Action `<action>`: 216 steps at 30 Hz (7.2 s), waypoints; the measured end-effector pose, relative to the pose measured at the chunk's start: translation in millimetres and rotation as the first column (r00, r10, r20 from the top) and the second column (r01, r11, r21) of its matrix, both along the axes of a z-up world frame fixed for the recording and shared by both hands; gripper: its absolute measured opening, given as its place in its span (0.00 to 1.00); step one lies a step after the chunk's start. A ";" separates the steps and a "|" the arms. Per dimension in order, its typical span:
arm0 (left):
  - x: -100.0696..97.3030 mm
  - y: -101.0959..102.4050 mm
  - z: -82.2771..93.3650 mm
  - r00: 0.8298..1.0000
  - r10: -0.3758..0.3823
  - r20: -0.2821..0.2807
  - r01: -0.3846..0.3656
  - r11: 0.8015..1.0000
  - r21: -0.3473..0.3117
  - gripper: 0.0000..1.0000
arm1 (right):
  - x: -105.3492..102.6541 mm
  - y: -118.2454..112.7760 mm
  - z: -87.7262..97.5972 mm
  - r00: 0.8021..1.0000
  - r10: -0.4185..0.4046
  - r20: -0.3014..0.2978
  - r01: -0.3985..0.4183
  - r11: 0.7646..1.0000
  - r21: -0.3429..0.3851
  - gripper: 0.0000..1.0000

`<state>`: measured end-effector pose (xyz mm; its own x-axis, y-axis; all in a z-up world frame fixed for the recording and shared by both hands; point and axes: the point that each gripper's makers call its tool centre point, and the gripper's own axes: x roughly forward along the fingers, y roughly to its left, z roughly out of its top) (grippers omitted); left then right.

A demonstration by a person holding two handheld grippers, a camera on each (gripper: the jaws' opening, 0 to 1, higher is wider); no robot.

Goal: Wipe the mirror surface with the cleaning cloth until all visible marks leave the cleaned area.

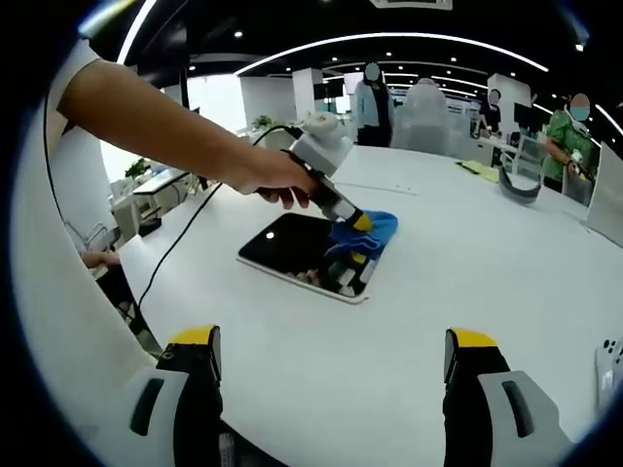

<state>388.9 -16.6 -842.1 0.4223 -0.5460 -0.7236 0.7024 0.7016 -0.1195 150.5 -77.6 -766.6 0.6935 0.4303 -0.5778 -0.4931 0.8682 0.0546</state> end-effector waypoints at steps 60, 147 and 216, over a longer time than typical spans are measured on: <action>-15.8 45.5 0.5 0.999 0.049 -0.012 -0.050 0.998 -0.038 0.05 | 10.5 12.4 -5.3 0.992 0.124 0.016 -0.124 0.992 0.034 0.95; -59.6 59.5 0.4 0.996 0.092 0.022 -0.090 0.992 -0.084 0.05 | 6.4 14.9 -14.0 0.992 0.127 -0.011 -0.126 0.991 0.051 0.95; -106.8 66.9 0.9 0.992 0.122 0.003 -0.121 0.985 -0.121 0.05 | 11.6 14.6 -12.8 0.992 0.128 -0.004 -0.128 0.991 0.048 0.95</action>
